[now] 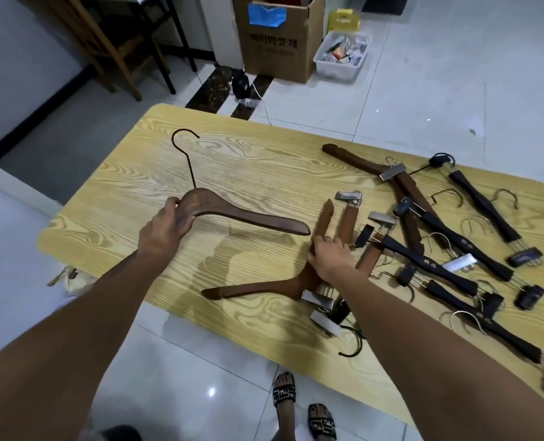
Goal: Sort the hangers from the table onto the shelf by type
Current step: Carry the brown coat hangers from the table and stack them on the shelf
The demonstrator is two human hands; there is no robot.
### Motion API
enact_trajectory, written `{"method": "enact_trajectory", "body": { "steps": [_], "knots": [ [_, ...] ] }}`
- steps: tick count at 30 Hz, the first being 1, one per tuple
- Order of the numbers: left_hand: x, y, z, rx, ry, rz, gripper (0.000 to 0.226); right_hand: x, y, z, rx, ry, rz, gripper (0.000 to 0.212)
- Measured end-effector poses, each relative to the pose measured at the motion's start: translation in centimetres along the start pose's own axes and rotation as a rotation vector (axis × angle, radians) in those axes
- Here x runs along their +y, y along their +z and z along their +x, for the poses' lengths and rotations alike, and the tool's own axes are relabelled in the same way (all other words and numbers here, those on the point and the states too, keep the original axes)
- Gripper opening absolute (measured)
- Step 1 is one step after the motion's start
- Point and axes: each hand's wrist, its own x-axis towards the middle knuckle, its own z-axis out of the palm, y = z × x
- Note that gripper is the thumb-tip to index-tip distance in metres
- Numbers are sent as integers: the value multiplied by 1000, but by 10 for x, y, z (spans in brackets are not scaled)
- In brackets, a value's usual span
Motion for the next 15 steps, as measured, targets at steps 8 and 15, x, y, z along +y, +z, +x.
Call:
{"method": "enact_trajectory", "body": {
  "steps": [8, 15],
  "knots": [
    [-25, 6, 28, 5, -1, 19, 48, -15, 10, 22, 63, 99, -80, 40],
    [-47, 6, 38, 20, 9, 34, 49, -42, 17, 40, 141, 57, -45, 34]
  ]
}}
